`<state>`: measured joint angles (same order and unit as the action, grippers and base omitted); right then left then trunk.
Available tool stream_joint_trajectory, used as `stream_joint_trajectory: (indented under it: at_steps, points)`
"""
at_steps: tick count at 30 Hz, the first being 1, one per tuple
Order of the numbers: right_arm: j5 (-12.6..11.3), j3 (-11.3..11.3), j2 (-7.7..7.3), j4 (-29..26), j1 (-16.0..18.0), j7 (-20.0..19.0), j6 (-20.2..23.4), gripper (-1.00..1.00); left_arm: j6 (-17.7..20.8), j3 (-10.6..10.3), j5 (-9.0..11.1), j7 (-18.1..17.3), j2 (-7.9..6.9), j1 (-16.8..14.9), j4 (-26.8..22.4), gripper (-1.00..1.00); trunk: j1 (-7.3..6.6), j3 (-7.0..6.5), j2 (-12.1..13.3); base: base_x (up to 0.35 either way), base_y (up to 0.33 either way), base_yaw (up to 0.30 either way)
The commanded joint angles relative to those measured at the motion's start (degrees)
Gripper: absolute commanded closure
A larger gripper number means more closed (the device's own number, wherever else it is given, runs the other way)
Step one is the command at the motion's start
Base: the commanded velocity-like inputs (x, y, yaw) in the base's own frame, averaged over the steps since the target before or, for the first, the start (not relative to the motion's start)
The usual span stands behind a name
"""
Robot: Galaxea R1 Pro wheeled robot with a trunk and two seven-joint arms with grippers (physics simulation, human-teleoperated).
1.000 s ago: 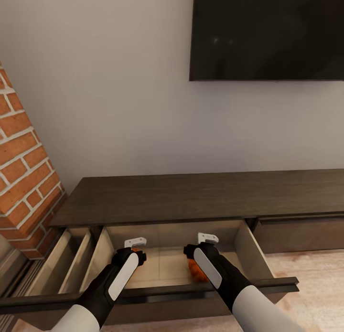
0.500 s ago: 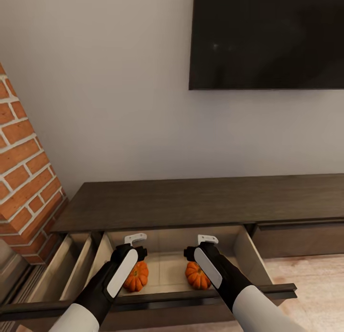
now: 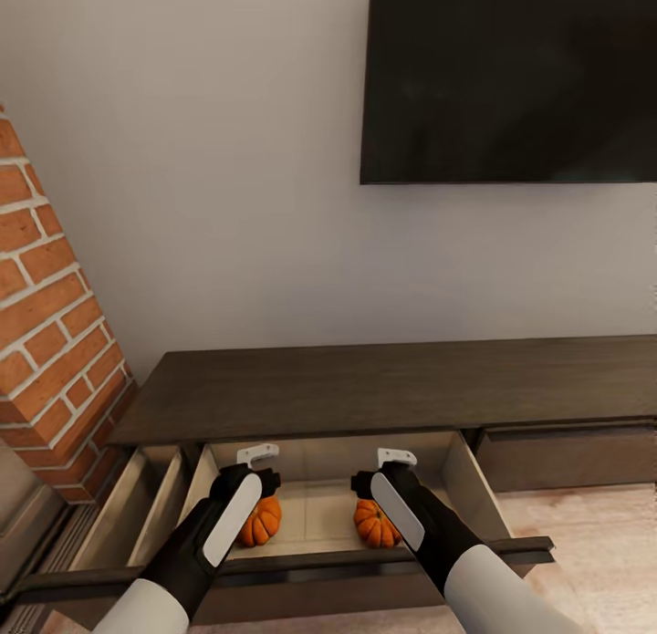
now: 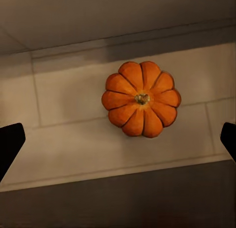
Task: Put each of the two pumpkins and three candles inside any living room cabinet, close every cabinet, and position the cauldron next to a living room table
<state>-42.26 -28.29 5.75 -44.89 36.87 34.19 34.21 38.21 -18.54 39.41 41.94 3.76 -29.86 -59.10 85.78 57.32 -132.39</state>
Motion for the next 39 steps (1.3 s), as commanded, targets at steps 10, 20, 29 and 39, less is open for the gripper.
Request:
stream_joint_trajectory:
  at_steps: [10,20,29,39]
  points:
    - [-0.49,-0.15,-0.03,-0.04,0.05,0.59,0.07,-1.0,0.02,2.37,0.76,0.6,0.02,-0.02,-0.05,-1.0,-2.24,-1.75,4.0,-0.047,0.0,0.0]
    - [-0.45,-0.19,-0.03,-0.1,0.05,0.62,0.06,-1.0,0.02,2.37,0.76,0.6,0.02,-0.02,-0.05,-1.0,-4.43,-3.54,8.01,-0.001,0.0,0.0]
    - [-0.45,-0.19,-0.03,-0.11,0.05,0.62,0.06,-1.0,0.02,2.39,0.76,0.6,0.02,-0.02,-0.05,-1.0,-6.41,-5.16,11.62,-0.094,0.0,0.0]
    - [-0.51,-0.19,-0.03,-0.11,0.05,0.62,0.06,-1.0,0.02,2.41,0.76,0.6,0.01,-0.02,-0.05,-1.0,-8.61,-6.95,15.63,-0.062,0.0,0.0]
